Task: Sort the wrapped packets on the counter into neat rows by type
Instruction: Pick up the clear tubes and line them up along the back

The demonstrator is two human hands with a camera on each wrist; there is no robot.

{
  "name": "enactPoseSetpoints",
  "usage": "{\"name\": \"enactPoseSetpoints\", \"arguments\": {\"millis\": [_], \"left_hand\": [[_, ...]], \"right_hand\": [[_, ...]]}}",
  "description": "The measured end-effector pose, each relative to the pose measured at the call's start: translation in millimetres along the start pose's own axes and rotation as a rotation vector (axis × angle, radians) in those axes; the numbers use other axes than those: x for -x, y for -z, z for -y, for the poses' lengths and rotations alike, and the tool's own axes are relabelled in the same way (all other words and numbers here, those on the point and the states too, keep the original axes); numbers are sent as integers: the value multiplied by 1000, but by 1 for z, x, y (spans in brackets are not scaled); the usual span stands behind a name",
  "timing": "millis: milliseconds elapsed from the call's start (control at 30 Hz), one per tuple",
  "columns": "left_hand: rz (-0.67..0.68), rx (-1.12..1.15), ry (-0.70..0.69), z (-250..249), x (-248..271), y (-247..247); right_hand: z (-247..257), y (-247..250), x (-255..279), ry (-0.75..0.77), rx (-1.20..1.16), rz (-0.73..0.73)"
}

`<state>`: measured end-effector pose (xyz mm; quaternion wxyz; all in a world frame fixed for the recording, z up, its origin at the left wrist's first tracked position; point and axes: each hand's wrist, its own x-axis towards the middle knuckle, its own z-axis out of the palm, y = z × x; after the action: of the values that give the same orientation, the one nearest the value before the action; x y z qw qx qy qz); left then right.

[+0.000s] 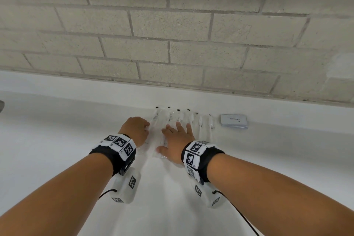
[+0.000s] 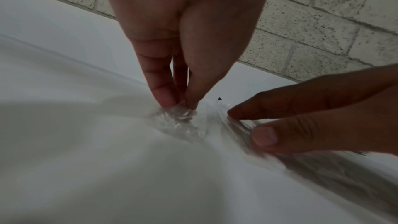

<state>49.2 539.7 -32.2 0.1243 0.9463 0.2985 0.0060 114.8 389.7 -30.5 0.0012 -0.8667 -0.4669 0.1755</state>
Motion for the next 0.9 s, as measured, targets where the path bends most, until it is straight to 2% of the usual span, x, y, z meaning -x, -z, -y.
{"name": "enactPoseSetpoints", "arguments": {"millis": [900], "left_hand": [[14, 83, 54, 1, 0, -4]], "right_hand": [[2, 1, -1, 3, -58, 6]]}}
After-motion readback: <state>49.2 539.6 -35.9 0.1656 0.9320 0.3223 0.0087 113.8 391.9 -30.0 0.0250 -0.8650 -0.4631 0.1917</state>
